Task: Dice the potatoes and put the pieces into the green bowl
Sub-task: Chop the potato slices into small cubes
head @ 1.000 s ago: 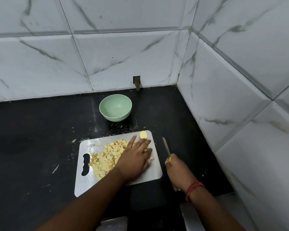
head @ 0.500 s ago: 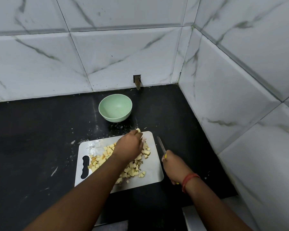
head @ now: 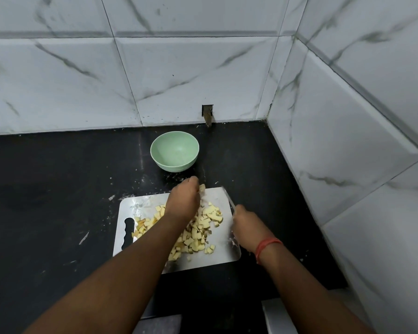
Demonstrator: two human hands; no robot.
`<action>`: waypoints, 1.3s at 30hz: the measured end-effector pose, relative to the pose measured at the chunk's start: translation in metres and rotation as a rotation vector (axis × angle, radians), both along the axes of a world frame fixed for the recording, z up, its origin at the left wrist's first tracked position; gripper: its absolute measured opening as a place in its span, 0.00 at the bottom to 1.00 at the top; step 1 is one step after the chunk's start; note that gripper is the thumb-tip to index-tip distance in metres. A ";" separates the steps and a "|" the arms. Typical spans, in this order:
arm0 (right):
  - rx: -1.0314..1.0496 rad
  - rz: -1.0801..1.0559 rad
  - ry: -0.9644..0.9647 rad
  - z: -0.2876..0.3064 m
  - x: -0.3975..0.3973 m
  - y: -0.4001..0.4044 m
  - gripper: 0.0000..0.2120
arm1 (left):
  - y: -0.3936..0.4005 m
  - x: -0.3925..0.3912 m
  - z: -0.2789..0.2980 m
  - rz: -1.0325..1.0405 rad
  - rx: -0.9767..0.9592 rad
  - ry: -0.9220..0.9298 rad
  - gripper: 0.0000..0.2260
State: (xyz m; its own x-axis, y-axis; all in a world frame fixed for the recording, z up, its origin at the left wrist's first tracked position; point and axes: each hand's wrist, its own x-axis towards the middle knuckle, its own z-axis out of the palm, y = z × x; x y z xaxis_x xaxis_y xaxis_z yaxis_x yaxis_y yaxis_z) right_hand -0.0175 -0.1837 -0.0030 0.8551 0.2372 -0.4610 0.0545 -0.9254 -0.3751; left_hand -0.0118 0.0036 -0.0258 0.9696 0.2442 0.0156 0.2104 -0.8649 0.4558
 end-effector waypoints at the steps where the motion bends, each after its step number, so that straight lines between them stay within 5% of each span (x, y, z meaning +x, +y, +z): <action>1: 0.062 -0.043 -0.044 0.000 0.001 0.000 0.11 | 0.002 -0.002 -0.001 0.025 -0.029 -0.020 0.05; 5: 0.222 -0.084 -0.111 -0.011 0.009 0.018 0.14 | 0.009 -0.014 0.001 0.123 -0.269 -0.118 0.06; 12: 0.333 0.021 0.061 -0.033 0.013 0.052 0.18 | 0.020 -0.030 0.014 0.342 -0.673 -0.238 0.06; 17: 0.550 -0.306 -0.090 -0.023 0.011 0.042 0.12 | 0.015 -0.035 0.010 0.331 -0.852 -0.151 0.07; 21: 0.906 -0.468 0.178 -0.016 0.005 0.040 0.06 | -0.009 -0.040 0.006 0.208 -0.910 -0.090 0.08; 26: 0.980 -0.604 0.285 -0.022 0.006 0.027 0.04 | -0.022 -0.044 0.005 0.091 -0.961 0.015 0.12; 30: 0.869 -0.578 0.215 -0.022 0.007 0.019 0.02 | -0.016 -0.048 0.003 0.071 -0.846 0.012 0.13; 33: 0.656 -0.488 0.066 -0.021 0.007 0.015 0.03 | -0.012 -0.048 0.004 0.094 -0.560 -0.110 0.09; 37: 0.275 -0.268 0.015 -0.020 0.015 0.012 0.02 | -0.013 -0.054 0.003 -0.171 -0.188 -0.182 0.11; 39: 0.256 -0.241 0.002 -0.022 0.017 0.011 0.05 | -0.017 -0.058 0.000 -0.343 -0.062 -0.138 0.16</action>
